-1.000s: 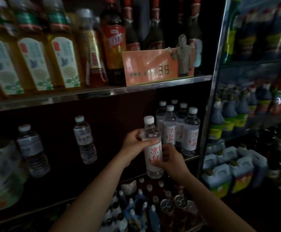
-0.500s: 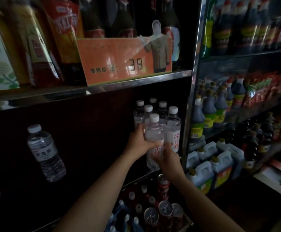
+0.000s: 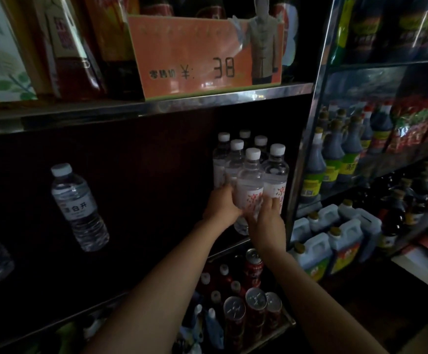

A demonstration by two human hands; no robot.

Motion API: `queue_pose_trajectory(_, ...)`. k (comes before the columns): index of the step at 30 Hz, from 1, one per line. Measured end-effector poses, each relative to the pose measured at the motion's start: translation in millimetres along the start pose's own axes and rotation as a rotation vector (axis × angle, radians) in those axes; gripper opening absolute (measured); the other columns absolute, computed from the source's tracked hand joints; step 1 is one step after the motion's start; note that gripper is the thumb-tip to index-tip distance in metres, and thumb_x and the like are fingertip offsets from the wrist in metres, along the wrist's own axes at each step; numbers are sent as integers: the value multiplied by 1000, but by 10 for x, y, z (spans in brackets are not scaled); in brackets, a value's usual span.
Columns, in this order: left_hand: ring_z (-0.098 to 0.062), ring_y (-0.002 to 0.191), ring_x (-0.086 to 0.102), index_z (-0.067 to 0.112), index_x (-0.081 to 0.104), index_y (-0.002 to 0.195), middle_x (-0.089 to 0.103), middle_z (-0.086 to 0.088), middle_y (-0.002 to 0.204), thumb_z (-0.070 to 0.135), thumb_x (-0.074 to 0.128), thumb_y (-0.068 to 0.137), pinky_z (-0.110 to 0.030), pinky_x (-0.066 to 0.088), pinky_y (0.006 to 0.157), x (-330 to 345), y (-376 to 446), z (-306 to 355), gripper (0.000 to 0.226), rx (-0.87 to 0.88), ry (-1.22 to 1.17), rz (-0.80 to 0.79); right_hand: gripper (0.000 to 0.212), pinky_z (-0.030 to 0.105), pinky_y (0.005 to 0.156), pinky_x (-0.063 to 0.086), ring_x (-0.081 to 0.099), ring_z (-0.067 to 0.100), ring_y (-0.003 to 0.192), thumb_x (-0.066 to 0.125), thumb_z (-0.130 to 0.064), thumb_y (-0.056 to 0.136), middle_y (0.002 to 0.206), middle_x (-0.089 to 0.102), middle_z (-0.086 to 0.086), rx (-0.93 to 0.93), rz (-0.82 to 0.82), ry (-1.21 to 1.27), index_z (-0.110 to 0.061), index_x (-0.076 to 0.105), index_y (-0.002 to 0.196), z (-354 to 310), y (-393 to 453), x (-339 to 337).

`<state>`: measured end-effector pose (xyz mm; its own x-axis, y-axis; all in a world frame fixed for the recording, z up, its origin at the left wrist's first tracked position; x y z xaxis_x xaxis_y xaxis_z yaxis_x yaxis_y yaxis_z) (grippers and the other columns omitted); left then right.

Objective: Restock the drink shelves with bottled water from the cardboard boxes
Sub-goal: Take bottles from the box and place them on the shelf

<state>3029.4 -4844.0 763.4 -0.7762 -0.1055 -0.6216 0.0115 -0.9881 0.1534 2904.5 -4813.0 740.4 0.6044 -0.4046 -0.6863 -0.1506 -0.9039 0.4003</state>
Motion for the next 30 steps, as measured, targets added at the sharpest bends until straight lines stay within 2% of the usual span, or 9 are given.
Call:
queue_pose_trajectory(3,-20,102,64,7,63,114,68,-5,108,18,80,73,-27,51,86,-37,-195,-178,46,-37,-20,-62,42,37,67,44,60,36,98,63,-19,87,120,52,13,69,9,18,-11,37,119,-33,-43,-69)
queue_pose_trajectory(7,-20,105,62,10,53,132,61,-7,121,24,74,81,-26,49,89,-306,-499,-448,57,-117,-10,-76,22,37,64,41,62,37,90,51,-9,88,102,63,16,112,-3,-31,-10,37,106,-130,-138,-103)
queue_pose_trajectory(12,-16,105,61,11,54,131,63,-6,120,31,69,85,-21,46,86,-948,-1054,-828,52,-217,44,-8,28,39,74,46,62,40,97,53,-13,90,105,66,20,185,-46,93,-11,49,118,-306,-395,-59)
queue_pose_trajectory(15,-15,104,61,13,56,128,64,-4,119,35,66,86,-21,45,86,-1374,-1461,-1004,49,-276,75,66,31,40,82,48,61,38,103,55,-16,91,111,65,21,173,-135,193,-8,55,120,-650,-620,117)
queue_pose_trajectory(19,-14,106,60,14,57,128,64,-3,120,39,62,88,-19,43,83,-1989,-2123,-1202,47,-361,145,167,35,34,86,48,62,30,106,60,-26,89,113,68,12,9,-367,251,-15,60,123,-1515,-1054,563)
queue_pose_trajectory(24,-18,104,62,12,58,126,65,-5,116,44,58,90,-22,46,80,-2931,-3363,-1614,49,-555,317,328,31,28,85,47,62,27,108,65,-32,87,113,69,8,-258,-681,296,-17,67,115,-2889,-2026,1064)
queue_pose_trajectory(27,-21,98,63,11,65,111,68,-7,106,42,55,92,-31,51,83,-3478,-4326,-1818,38,-674,339,425,30,28,82,47,64,25,103,65,-34,87,104,71,8,-461,-838,307,-14,66,110,-3666,-2859,1228)
queue_pose_trajectory(30,-25,92,64,8,65,102,67,-11,97,45,48,95,-32,48,70,-3949,-5445,-2019,41,-797,366,525,24,31,80,51,63,26,87,62,-34,90,86,68,8,-666,-1019,316,-12,65,101,-4329,-3862,1303)
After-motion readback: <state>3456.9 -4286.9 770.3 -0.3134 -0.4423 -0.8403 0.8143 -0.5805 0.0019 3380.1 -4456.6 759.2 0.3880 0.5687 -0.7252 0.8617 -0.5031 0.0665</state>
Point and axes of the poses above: each hand's wrist, its own y-axis towards the middle knuckle, its own x-axis out of the palm, z = x × y, the point moved 10 cm from there along y, towards the middle knuckle
